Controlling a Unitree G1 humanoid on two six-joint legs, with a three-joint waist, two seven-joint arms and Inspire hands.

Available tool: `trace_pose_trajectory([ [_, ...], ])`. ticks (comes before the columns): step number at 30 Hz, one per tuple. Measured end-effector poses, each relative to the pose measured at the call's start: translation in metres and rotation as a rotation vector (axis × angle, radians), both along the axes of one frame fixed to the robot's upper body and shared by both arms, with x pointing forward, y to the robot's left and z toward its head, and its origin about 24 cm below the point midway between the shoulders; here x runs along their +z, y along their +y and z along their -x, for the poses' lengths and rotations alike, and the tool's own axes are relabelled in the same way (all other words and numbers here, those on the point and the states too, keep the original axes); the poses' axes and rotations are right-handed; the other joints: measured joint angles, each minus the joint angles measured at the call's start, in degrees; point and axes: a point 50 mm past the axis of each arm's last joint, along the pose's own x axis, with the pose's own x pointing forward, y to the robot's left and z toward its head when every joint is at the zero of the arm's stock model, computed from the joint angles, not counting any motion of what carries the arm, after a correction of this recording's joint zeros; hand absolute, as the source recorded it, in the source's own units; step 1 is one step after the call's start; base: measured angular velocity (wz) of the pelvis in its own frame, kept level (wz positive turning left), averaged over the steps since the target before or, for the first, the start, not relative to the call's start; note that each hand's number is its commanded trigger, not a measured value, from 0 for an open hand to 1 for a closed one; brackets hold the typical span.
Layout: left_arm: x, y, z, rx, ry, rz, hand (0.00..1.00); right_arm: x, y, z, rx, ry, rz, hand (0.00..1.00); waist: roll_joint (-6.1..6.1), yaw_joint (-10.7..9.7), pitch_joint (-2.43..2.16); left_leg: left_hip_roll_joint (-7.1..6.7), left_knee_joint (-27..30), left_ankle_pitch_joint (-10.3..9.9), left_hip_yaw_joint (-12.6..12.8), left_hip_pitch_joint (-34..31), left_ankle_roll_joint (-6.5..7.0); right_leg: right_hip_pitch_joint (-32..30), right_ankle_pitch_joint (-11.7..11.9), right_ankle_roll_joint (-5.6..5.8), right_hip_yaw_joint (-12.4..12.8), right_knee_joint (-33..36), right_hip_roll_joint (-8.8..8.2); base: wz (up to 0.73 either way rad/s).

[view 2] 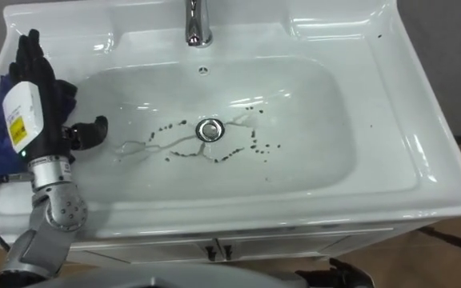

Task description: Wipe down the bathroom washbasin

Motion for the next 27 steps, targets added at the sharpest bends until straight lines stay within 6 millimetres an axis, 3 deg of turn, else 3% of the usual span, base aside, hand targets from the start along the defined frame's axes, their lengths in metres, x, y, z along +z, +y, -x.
trace_pose_trajectory([
  [12,-0.007,0.005,0.008,0.031,0.038,-0.032,0.00,0.002,-0.006,-0.001,0.001,0.005,0.014,0.00,1.32,0.2,-0.02,-0.02,-0.8,0.0,0.0,-0.3,0.00,-0.7,0.0,0.00,0.1,-0.1,0.00,0.01],
  [19,-0.011,0.022,0.020,0.102,0.080,-0.065,0.00,0.004,-0.013,0.000,0.012,0.009,0.022,0.00,2.25,0.3,0.00,-0.02,-1.0,0.0,0.0,-0.6,0.00,-0.5,0.0,0.01,-1.1,-0.1,-0.10,0.04],
  [24,-0.013,0.031,0.029,0.141,0.101,-0.083,0.00,0.004,-0.013,0.001,0.035,0.025,0.022,0.00,1.95,1.4,0.06,0.01,-0.9,0.0,-0.1,-0.5,0.00,-0.5,0.0,0.01,-1.3,-0.5,-0.08,0.03],
  [27,-0.014,0.031,0.029,0.139,0.101,-0.082,0.00,0.003,-0.012,0.001,0.036,0.037,0.011,0.00,1.55,1.9,-0.24,0.00,-0.9,0.0,-0.5,-0.5,0.00,-0.2,0.0,0.01,-1.7,-0.7,-0.09,0.07],
])
